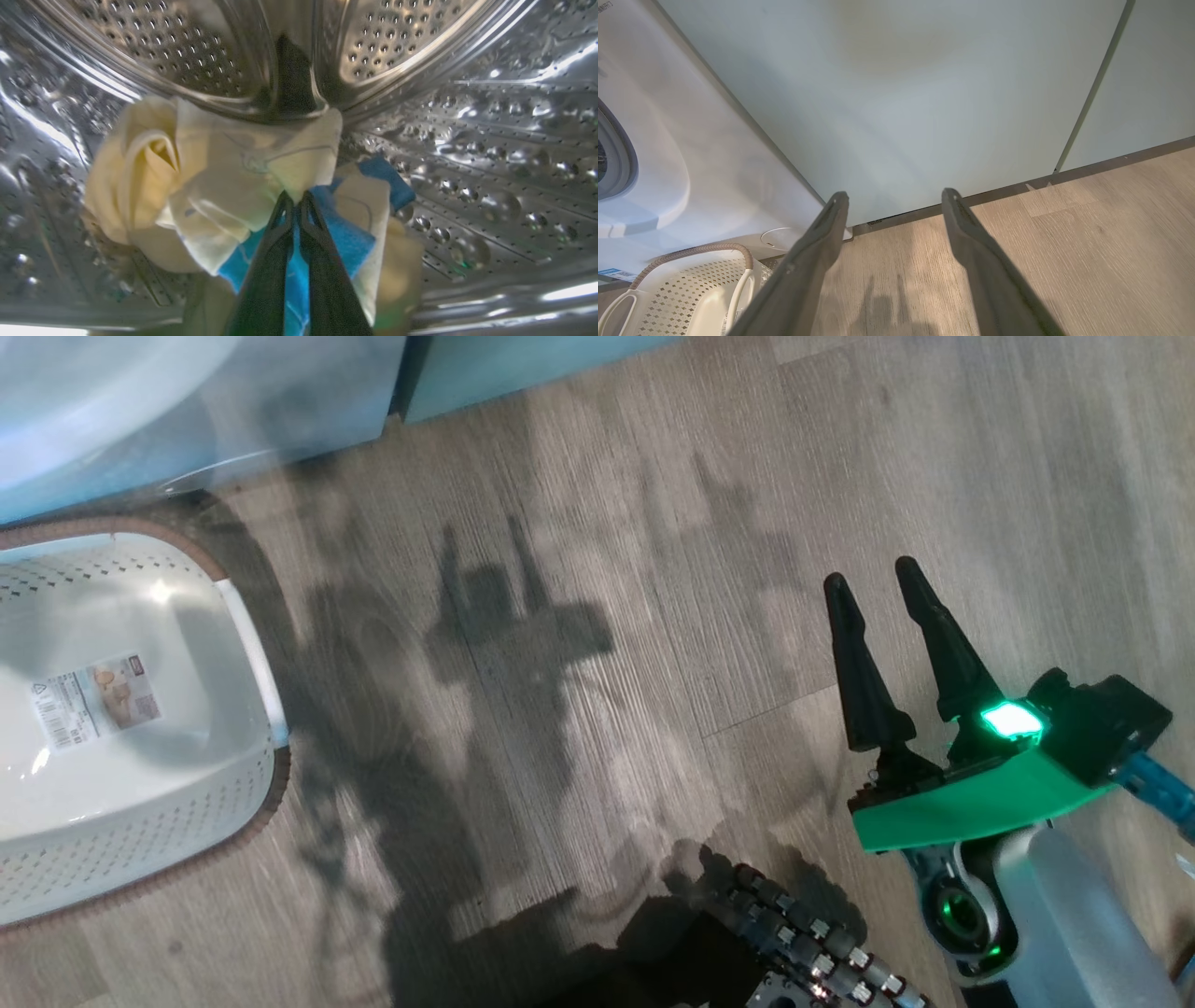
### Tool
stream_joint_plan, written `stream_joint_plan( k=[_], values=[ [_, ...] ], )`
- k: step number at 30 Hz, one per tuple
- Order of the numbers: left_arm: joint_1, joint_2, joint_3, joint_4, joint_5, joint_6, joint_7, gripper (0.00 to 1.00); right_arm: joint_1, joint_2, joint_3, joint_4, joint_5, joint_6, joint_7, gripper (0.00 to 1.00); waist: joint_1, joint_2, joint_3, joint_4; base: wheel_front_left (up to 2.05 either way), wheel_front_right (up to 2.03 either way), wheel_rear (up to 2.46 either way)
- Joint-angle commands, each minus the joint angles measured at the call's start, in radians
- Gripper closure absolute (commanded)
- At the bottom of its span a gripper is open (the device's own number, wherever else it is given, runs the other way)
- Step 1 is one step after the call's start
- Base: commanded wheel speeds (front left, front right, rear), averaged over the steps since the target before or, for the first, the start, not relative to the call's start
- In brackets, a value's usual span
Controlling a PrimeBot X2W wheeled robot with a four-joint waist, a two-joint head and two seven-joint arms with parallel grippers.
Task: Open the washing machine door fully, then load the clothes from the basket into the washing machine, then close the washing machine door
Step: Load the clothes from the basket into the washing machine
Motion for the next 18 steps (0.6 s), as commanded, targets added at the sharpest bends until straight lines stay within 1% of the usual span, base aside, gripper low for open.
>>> stream_joint_plan(
  k=[1,5,6,7,11,13,15,18],
  values=[
    [-0.031,0.039,0.022,-0.014,-0.005,-0.001,0.004,1.0,0.009,-0.009,0.011,-0.029,0.007,-0.003,-0.007,0.0,-0.0001,0.0,0.0,0.003,0.0,0.0,0.0],
    [-0.044,0.024,0.013,0.011,-0.012,-0.014,0.009,1.0,0.001,-0.009,0.008,-0.027,0.006,-0.003,-0.007,0.0,-0.0001,0.0,-0.001,0.009,0.0,0.0,0.0],
    [-0.049,0.02,0.011,0.016,-0.012,-0.015,0.009,0.6,0.0,-0.009,0.007,-0.026,0.005,-0.003,-0.007,0.0,-0.0001,0.0,-0.001,0.011,0.0,0.0,0.0],
    [-0.052,0.016,0.007,0.02,-0.013,-0.02,0.012,0.0,-0.002,-0.009,0.005,-0.026,0.005,-0.003,-0.007,0.0,-0.0001,0.0,-0.001,0.013,0.0,0.0,0.0],
    [-0.058,-0.003,0.001,0.023,-0.016,-0.03,-0.025,0.0,-0.006,-0.009,-0.008,-0.023,0.001,-0.003,-0.007,0.0,-0.0001,0.0,-0.007,0.026,0.0,0.0,0.0],
    [-0.055,-0.018,0.003,0.009,-0.02,-0.038,-0.085,0.0,-0.004,-0.009,-0.021,-0.021,0.002,-0.003,-0.007,0.0,-0.0001,0.0,-0.012,0.039,0.0,0.0,0.0],
    [-0.045,-0.036,-0.002,0.011,-0.023,-0.046,-0.112,0.0,-0.003,-0.009,-0.031,-0.019,0.0,-0.003,-0.007,0.0,-0.0001,0.0,-0.021,0.052,0.0,0.0,0.0],
    [-0.024,-0.057,-0.009,0.018,-0.023,-0.042,-0.15,0.0,-0.003,-0.009,-0.04,-0.018,-0.006,-0.003,-0.007,0.0,-0.0001,0.0,-0.038,0.07,0.0,0.0,0.0]
  ],
)
